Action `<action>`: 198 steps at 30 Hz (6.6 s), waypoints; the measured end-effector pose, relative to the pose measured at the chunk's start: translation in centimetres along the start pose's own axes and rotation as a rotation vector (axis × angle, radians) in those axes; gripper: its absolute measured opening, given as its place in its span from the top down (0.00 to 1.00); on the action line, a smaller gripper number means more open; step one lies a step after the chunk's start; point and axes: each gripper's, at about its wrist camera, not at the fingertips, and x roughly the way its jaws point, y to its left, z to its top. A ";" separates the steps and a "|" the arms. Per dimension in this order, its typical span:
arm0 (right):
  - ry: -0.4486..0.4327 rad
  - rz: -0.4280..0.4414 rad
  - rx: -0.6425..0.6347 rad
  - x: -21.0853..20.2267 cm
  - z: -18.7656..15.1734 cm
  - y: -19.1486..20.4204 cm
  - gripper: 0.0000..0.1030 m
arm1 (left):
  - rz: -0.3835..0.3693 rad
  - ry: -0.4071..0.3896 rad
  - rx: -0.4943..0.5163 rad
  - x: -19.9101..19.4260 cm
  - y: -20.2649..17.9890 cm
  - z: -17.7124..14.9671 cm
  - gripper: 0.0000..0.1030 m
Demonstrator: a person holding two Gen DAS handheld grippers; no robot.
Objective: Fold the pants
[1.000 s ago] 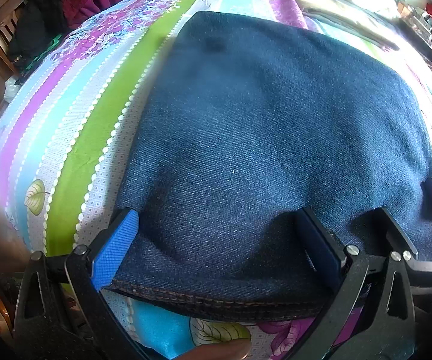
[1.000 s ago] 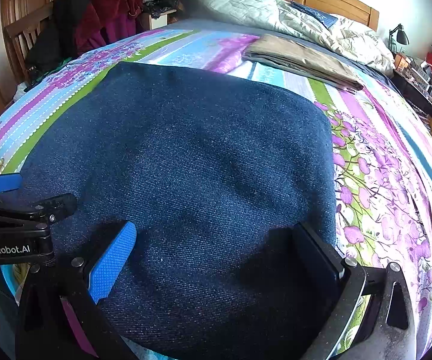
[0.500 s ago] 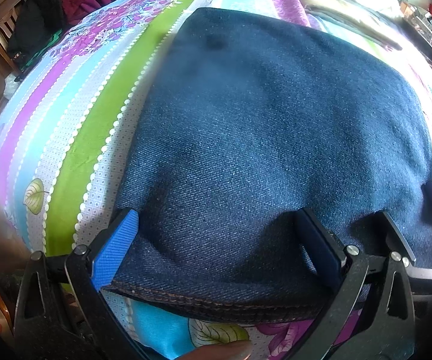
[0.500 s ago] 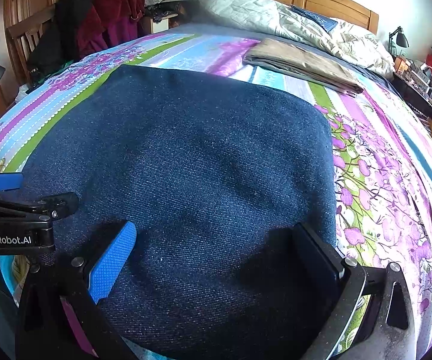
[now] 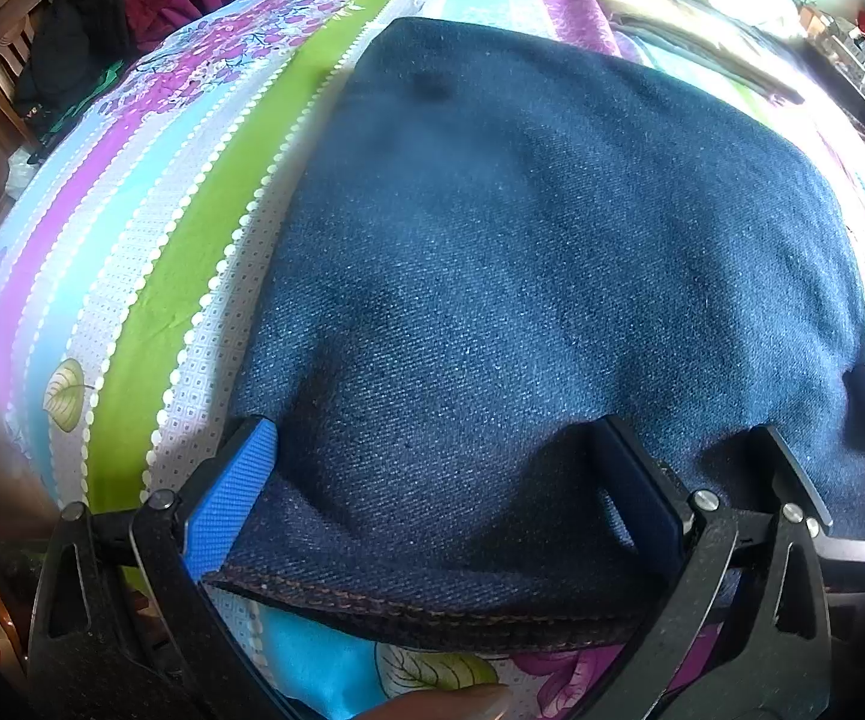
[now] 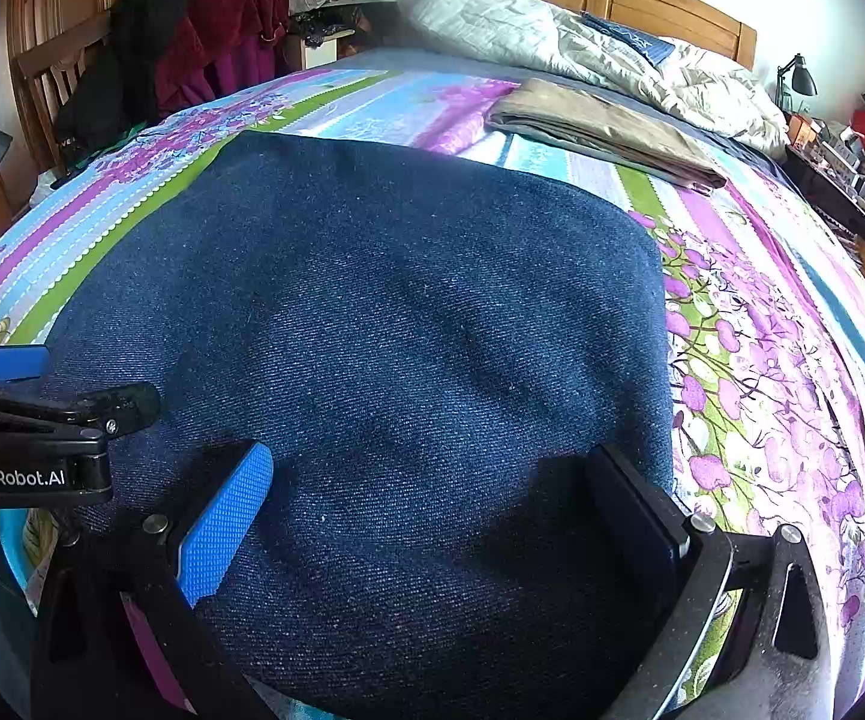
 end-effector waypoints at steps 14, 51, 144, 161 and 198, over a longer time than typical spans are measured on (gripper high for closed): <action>-0.004 0.000 0.001 -0.1 0.0 0.0 0.00 | 0.001 -0.002 0.003 0.0 -0.1 0.0 0.00; -0.009 -0.001 0.003 -0.1 0.0 0.0 0.00 | 0.000 -0.010 0.008 0.0 -0.1 -0.1 0.00; -0.014 -0.004 0.009 -0.3 0.1 0.3 0.00 | 0.013 -0.028 -0.002 -0.3 -0.1 -0.1 0.00; -0.026 -0.013 0.014 -0.5 -0.1 0.7 0.00 | 0.022 -0.061 -0.006 -0.5 -0.5 -0.8 0.00; -0.028 -0.016 0.017 -0.7 -0.3 0.8 0.00 | 0.023 -0.063 -0.006 -0.6 -0.6 -1.0 0.00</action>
